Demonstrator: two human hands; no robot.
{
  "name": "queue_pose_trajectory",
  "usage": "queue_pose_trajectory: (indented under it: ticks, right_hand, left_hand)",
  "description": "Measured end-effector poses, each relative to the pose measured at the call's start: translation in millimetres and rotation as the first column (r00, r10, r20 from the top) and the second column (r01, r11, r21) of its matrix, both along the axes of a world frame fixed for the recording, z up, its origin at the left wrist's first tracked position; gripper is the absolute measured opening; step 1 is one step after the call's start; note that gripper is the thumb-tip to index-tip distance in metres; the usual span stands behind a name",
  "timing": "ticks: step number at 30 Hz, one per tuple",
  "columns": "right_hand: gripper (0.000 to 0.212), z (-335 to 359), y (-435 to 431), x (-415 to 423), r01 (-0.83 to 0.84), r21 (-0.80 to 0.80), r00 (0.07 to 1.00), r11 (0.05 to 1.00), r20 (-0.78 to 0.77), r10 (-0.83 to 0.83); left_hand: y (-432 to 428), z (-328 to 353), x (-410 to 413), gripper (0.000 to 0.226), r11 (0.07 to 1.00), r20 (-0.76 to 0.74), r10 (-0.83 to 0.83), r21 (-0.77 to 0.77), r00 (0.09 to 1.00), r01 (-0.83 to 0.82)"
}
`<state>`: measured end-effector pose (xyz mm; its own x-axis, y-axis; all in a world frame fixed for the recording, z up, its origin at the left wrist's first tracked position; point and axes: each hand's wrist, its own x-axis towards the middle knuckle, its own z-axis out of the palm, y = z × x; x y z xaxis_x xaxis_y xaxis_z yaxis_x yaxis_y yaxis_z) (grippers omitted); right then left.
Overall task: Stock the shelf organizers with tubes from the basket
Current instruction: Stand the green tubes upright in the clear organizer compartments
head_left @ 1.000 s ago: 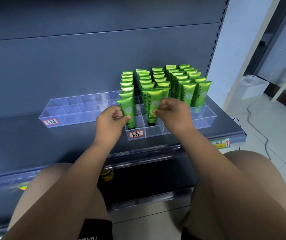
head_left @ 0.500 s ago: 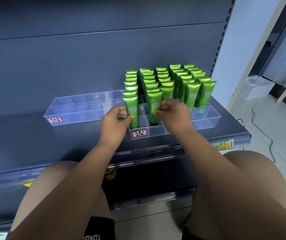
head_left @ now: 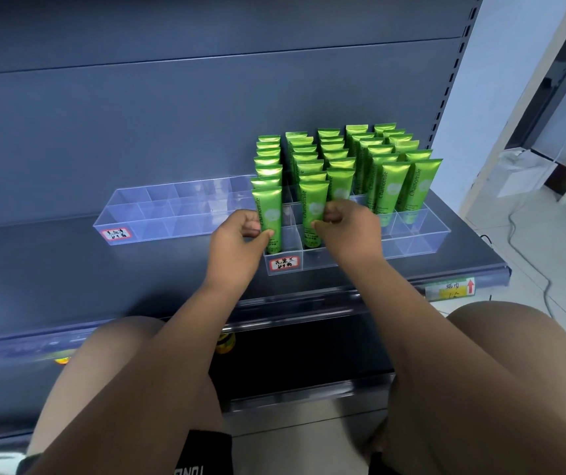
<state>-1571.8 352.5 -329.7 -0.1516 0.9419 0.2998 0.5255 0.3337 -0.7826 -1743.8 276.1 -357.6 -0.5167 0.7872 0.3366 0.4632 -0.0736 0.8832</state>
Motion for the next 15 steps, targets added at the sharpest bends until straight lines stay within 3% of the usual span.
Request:
queue_pose_trajectory:
  ticks: [15]
  right_hand:
    - [0.018,12.1,-10.1,5.5,-0.002,-0.002,0.998,1.0,0.064,0.002]
  left_hand:
    - [-2.9,0.6,2.7,0.019,1.0,0.004,-0.001,-0.016,1.0,0.001]
